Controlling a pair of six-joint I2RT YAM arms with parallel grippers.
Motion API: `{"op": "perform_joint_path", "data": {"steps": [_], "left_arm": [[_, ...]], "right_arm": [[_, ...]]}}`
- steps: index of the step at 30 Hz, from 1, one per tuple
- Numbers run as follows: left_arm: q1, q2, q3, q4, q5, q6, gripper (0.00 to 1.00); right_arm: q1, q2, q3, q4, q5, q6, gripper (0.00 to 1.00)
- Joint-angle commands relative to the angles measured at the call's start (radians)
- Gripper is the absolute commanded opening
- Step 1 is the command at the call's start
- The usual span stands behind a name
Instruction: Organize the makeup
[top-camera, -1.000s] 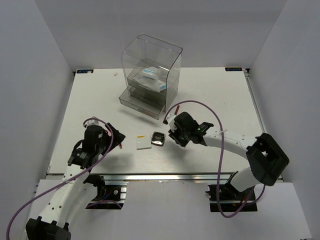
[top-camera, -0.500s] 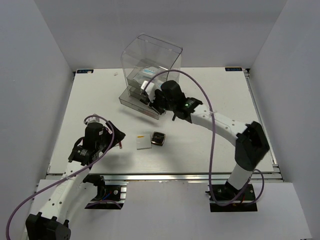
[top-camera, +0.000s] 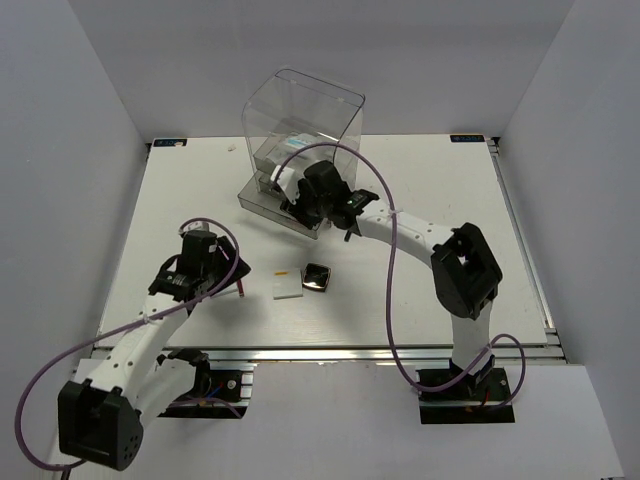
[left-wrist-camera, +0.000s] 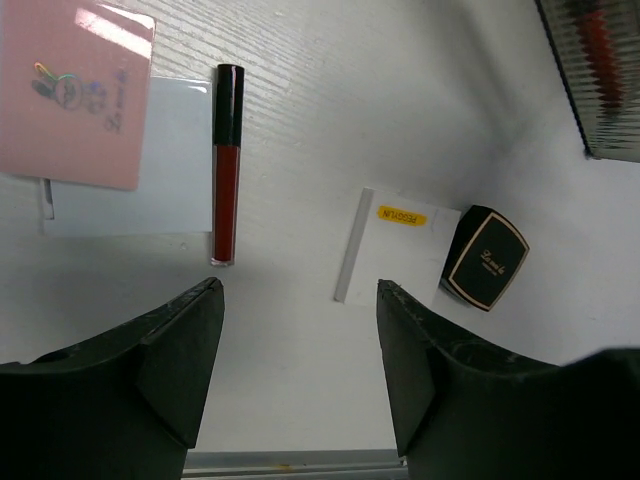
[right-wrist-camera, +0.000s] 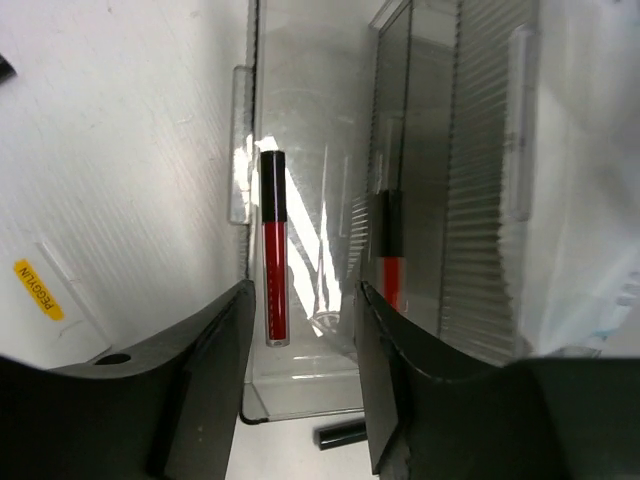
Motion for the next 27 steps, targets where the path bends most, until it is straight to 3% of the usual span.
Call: {"op": "perform_joint_path", "data": {"steps": [1,5,6,8,9,12,19,27], "left_arm": [[-0.013,0.054,0.053,0.029,-0.041,0.039,0.72],[-0.020,0.117,0.074,0.039,-0.067,0.056,0.71],[-0.022,0.128,0.074,0.043,-0.071,0.061,0.69],[-0.023,0.156,0.074,0.057,-0.078,0.064,0.67],[-0.025,0.165,0.074,0.062,-0.078,0.067,0.65],[-0.033,0.208,0.077,0.088,-0.086,0.070,0.63],[-0.048,0.370,0.148,0.126,-0.140,0.119,0.59],[-0.048,0.582,0.317,0.103,-0.219,0.245,0.56]], "right_arm": [[-0.023,-0.020,0.077,0.010,-0.015,0.015,0.51],[-0.051,-0.080,0.076,-0.054,-0.096,0.047,0.51],[-0.058,-0.119,0.072,-0.080,-0.192,0.044,0.48],[-0.097,-0.171,0.044,-0.125,-0.336,0.024,0.43],[-0.110,-0.235,-0.016,-0.123,-0.466,0.026,0.35],[-0.131,-0.357,-0.122,-0.082,-0.560,0.035,0.23],[-0.161,-0.526,-0.369,-0.053,-0.570,0.112,0.21],[-0.210,-0.613,-0.474,-0.056,-0.559,0.165,0.22]]}}
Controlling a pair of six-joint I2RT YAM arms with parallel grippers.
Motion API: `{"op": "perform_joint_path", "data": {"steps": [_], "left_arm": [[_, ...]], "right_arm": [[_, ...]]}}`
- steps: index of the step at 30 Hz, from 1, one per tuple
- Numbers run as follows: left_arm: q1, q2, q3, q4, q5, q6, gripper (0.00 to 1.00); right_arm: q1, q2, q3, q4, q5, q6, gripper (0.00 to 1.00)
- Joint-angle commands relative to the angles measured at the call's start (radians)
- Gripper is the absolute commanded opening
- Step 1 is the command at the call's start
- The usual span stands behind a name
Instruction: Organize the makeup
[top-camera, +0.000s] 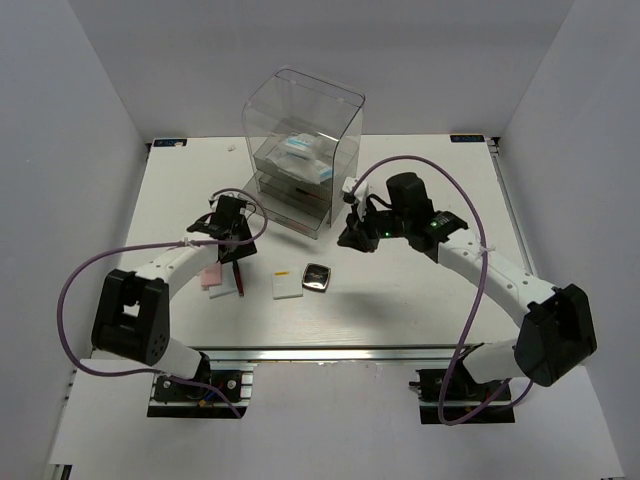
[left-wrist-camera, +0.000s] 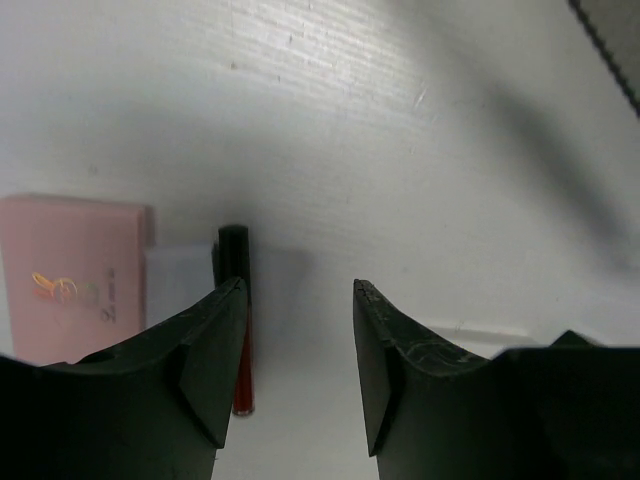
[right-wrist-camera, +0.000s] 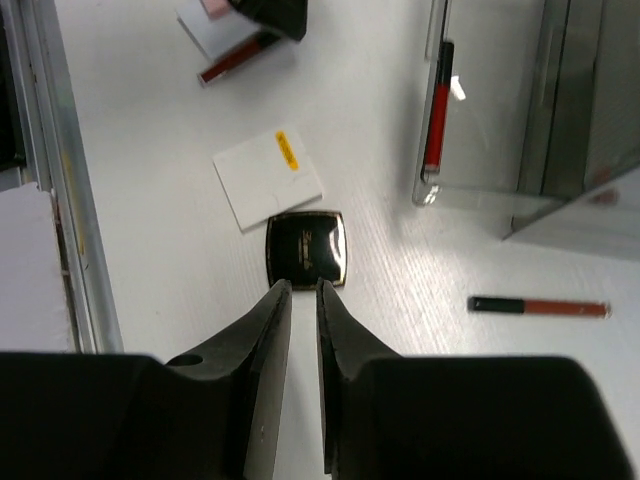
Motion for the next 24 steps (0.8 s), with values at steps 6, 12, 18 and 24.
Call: {"op": "perform_joint_path", "data": {"steps": [6,12,18,24], "left_arm": [[-0.005,0.102,0.114,-0.015,-0.089,0.114,0.56],[-0.004,0.126,0.114,-0.025,-0.106,0.111,0.56],[-0.004,0.111,0.082,-0.028,-0.105,0.102,0.57],[-0.004,0.126,0.066,-0.020,-0.100,0.100,0.57]], "right_arm": [[-0.045,-0.100,-0.070,0.019,-0.016,0.040,0.22],[-0.061,-0.120,-0.106,0.023,-0.019,0.051,0.22],[-0.070,-0.131,-0.127,0.031,-0.022,0.061,0.22],[-0.073,-0.134,-0.126,0.034,-0.033,0.071,0.22]]}}
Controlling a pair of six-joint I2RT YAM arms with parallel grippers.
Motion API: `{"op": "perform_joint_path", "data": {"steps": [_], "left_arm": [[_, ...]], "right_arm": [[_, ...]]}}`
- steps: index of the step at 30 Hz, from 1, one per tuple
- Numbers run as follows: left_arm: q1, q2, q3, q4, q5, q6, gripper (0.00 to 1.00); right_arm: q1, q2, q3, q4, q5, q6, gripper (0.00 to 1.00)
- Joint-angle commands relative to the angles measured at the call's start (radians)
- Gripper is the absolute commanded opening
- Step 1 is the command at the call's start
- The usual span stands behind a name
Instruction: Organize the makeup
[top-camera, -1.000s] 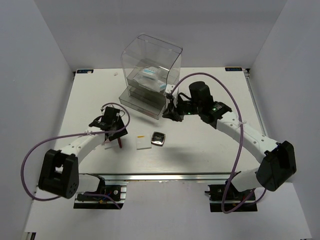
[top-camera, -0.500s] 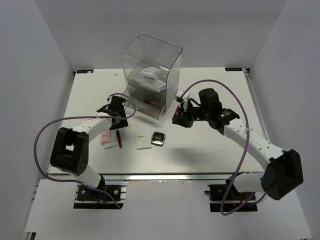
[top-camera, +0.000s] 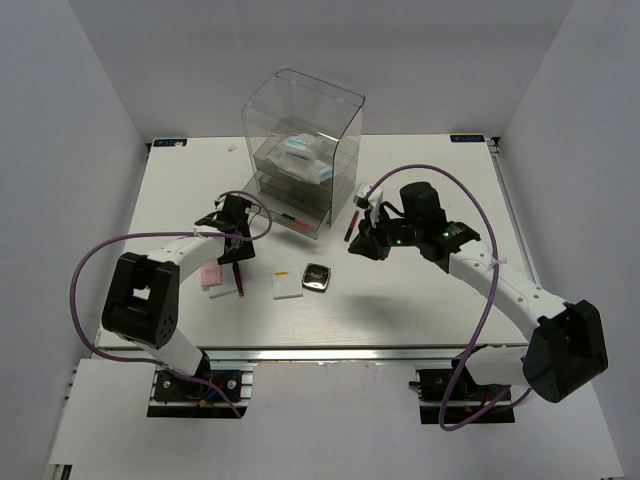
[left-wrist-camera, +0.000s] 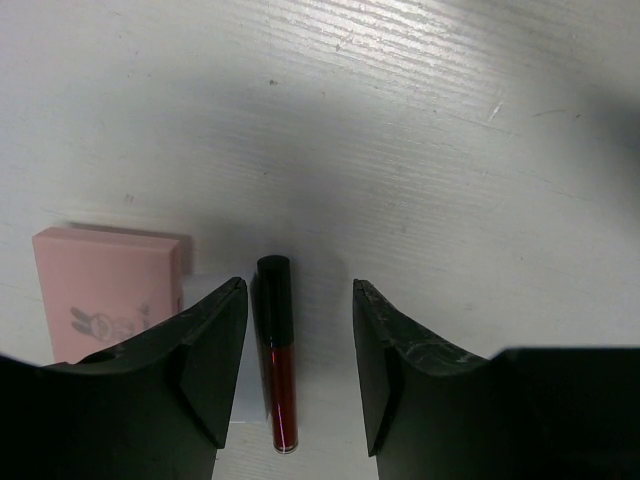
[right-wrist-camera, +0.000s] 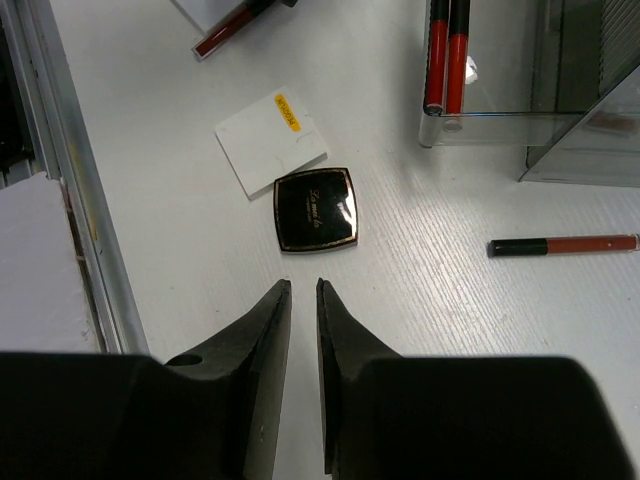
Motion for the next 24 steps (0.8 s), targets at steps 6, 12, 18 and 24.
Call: {"op": "perform_joint_path", "data": {"steps": [6,12,18,24], "left_arm": [[-0.004,0.032,0.001,0.014,-0.004,-0.004,0.53],[-0.004,0.076,0.012,0.020,0.022,-0.015,0.45],[-0.004,0.086,-0.012,0.035,0.056,-0.033,0.41],[-0.004,0.063,-0.023,0.058,0.115,-0.072,0.18]], "right_arm": [[-0.007,-0.041,0.003,0.035,-0.034,0.020,0.22],[-0.015,-0.053,-0.008,0.042,-0.036,0.028,0.22],[-0.027,-0.059,-0.012,0.043,-0.034,0.029,0.22],[-0.033,-0.061,-0.017,0.043,-0.037,0.031,0.22]]}}
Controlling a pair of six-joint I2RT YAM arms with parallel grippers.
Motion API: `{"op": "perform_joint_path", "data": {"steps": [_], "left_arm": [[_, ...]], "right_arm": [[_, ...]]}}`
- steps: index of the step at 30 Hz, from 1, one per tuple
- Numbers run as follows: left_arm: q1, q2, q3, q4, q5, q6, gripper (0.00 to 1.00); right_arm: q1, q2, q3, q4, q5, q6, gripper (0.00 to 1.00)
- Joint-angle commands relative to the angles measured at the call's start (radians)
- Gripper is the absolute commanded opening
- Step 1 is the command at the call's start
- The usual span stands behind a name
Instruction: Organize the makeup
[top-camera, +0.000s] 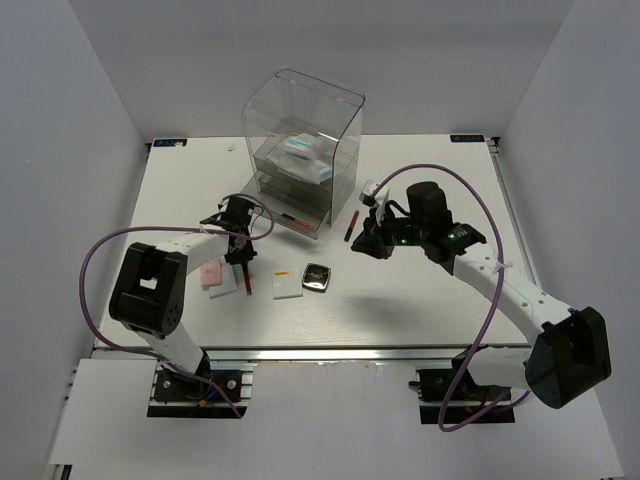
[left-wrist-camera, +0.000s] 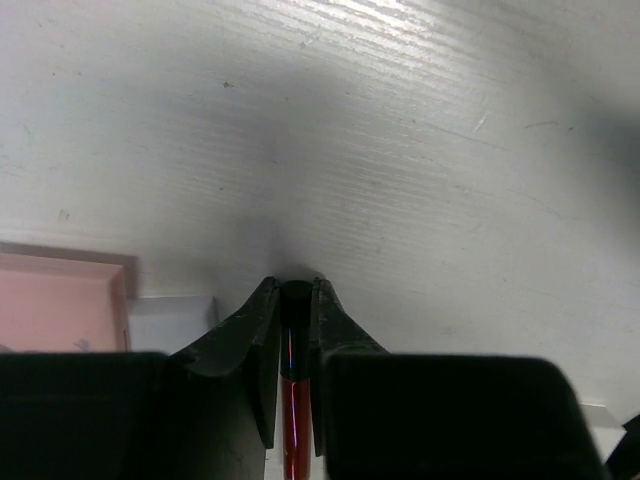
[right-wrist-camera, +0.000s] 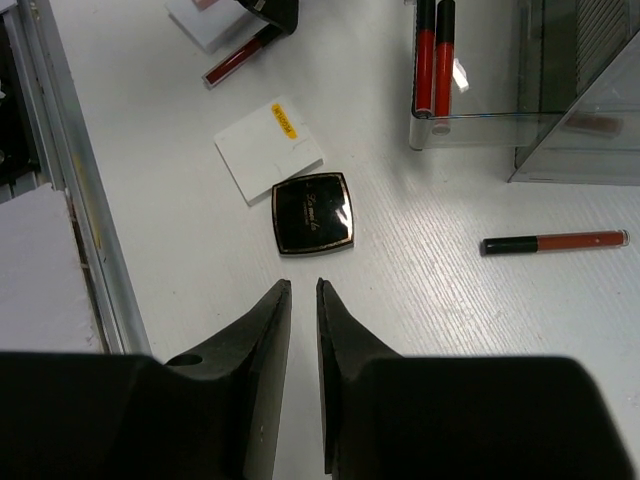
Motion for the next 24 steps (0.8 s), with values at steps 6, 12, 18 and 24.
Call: {"op": "perform_joint_path", "data": {"steps": [6,12,18,24], "left_arm": [[-0.004,-0.110,-0.009,0.029,0.131,-0.090,0.01],[-0.002,-0.219,0.012,0.027,0.202,-0.151,0.00],[0.019,-0.334,0.015,0.104,0.320,-0.266,0.00],[0.036,-0.298,0.064,0.300,0.391,-0.467,0.00]], "right_arm": [[-0.018,-0.031,0.000,0.025,-0.021,0.008,0.23],[-0.035,-0.028,0.003,0.023,-0.016,0.010,0.27],[-0.065,-0.019,-0.005,0.019,-0.010,0.002,0.31],[-0.076,-0.017,-0.015,0.016,-0.010,-0.001,0.31]]}}
